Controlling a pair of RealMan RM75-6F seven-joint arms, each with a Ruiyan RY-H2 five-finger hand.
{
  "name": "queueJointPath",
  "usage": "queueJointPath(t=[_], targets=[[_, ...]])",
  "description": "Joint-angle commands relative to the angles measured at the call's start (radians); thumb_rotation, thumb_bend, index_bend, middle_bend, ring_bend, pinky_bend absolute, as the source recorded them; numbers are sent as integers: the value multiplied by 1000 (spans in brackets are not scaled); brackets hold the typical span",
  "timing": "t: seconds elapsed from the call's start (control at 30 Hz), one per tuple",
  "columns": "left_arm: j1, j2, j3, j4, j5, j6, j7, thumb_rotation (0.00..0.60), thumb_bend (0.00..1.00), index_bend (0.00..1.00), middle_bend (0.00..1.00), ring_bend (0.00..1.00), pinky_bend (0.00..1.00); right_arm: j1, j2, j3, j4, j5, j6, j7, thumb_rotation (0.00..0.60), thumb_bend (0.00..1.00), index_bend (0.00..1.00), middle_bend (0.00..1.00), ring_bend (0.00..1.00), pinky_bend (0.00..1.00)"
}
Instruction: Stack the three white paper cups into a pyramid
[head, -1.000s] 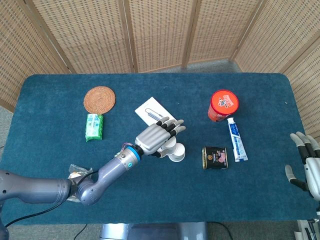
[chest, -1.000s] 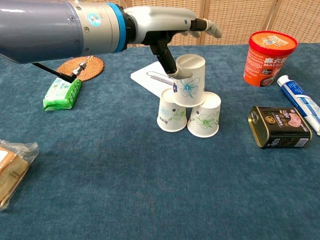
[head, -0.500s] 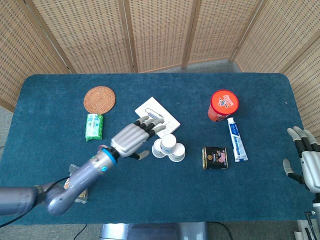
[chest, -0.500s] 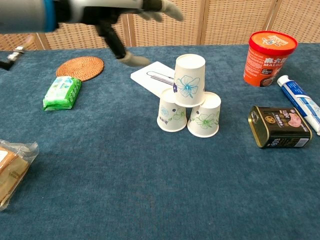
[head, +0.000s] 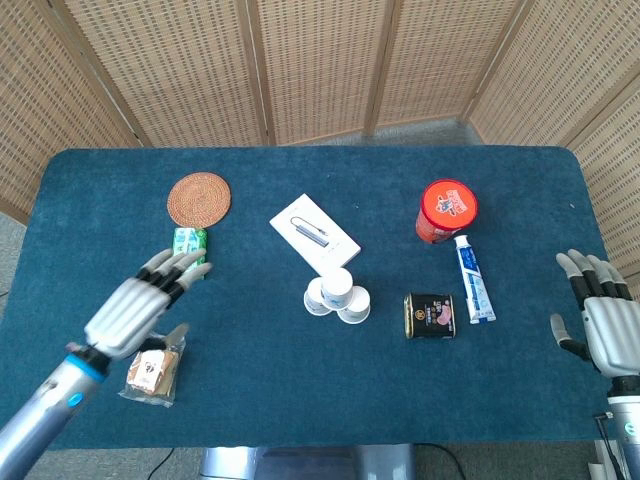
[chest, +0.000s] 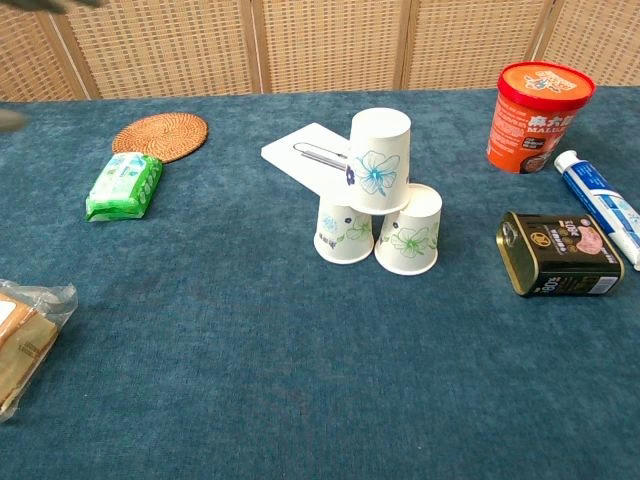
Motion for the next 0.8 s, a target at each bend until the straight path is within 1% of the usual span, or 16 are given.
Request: queueJointPath(t=[0.03, 0.17, 0.2, 0.27, 0.37, 0.53, 0.8], targets=[[184, 56, 120, 51, 134, 171, -77, 600, 401, 0, 0, 0, 0, -7, -8, -6, 4, -8, 7, 7, 600, 489, 52, 0, 0, 84], [345, 51, 167, 149, 181, 337, -145, 600, 401, 0, 0, 0, 0, -18, -26, -21, 11, -34, 23, -5, 600, 488, 54, 0, 0, 62], [373, 49, 174, 171, 182, 363, -168, 600, 401, 0, 0, 0, 0, -21, -29, -25, 11, -39, 26, -8, 600, 487, 54, 0, 0, 60], [423, 43, 181, 216, 178, 407, -212, 600, 400, 0, 0, 0, 0, -26, -34, -30, 9, -45, 32, -14, 600, 488, 55, 0, 0, 56], [498, 25, 177, 293, 155, 469, -269, 600, 401, 0, 0, 0, 0, -36, -39, -37, 2, -53, 45, -20, 600, 489, 55, 0, 0, 50], [569, -5, 151, 372, 127, 523, -320, 600, 401, 0, 0, 0, 0, -53, -50, -47, 4, -64, 66, -36, 600, 488, 55, 0, 0, 34], [614, -26, 114, 425, 105, 516, -371, 600, 400, 0, 0, 0, 0, -67, -63, -57, 16, -66, 73, -26, 600, 488, 59, 0, 0, 16]])
